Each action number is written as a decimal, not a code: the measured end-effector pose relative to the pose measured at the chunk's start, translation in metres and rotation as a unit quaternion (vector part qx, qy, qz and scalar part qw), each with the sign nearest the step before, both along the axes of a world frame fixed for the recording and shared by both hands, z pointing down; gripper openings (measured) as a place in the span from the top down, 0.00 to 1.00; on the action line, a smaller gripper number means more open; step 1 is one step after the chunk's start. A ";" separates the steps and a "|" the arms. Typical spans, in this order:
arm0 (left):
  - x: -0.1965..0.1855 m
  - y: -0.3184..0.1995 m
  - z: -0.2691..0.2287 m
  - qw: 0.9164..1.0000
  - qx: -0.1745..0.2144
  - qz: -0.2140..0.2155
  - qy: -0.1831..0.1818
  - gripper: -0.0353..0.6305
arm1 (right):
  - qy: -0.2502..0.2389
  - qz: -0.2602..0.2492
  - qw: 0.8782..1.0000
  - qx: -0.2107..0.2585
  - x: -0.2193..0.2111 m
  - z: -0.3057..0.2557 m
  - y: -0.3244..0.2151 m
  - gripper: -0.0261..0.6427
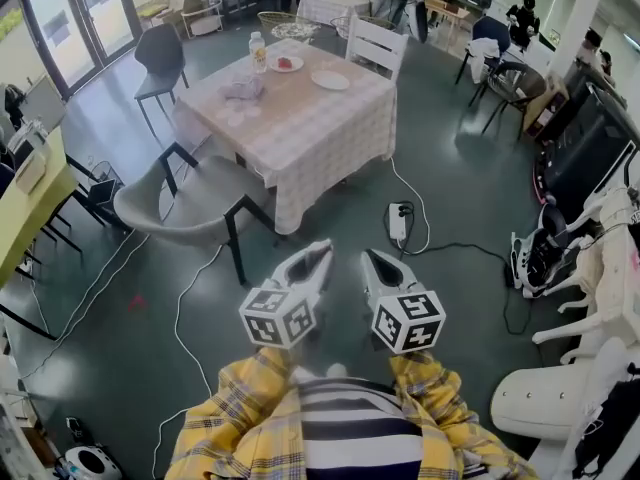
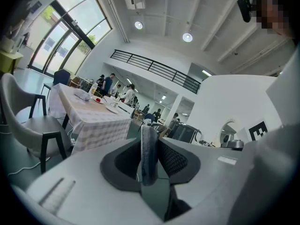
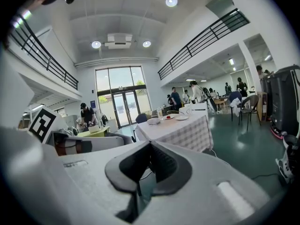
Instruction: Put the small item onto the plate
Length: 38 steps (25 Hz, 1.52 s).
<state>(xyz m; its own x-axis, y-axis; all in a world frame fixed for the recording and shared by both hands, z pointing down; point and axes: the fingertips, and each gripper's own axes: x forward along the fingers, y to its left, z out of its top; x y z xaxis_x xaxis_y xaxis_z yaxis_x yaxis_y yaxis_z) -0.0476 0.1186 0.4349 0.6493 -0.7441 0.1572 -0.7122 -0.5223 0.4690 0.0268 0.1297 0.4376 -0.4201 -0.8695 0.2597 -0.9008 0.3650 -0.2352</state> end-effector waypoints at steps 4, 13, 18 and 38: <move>0.005 0.002 0.000 1.000 0.000 -0.002 0.003 0.79 | 0.000 -0.002 1.000 0.001 0.006 0.001 0.003 0.97; 0.016 0.009 0.000 1.000 0.000 -0.007 0.005 0.79 | 0.003 -0.010 1.000 0.002 0.016 0.000 0.007 0.97; 0.018 0.011 -0.001 1.000 0.000 -0.009 0.003 0.79 | 0.001 -0.013 1.000 -0.002 0.018 0.002 0.006 0.97; -0.006 -0.099 0.006 1.000 -0.014 0.000 0.021 0.79 | 0.025 -0.006 1.000 -0.016 -0.003 0.006 -0.099 0.97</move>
<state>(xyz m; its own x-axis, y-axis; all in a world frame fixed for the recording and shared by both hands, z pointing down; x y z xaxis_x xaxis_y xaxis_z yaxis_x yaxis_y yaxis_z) -0.0536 0.0195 0.4406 0.6559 -0.7398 0.1499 -0.6914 -0.5092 0.5126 0.0234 0.0308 0.4437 -0.4169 -0.8552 0.3079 -0.9070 0.3694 -0.2022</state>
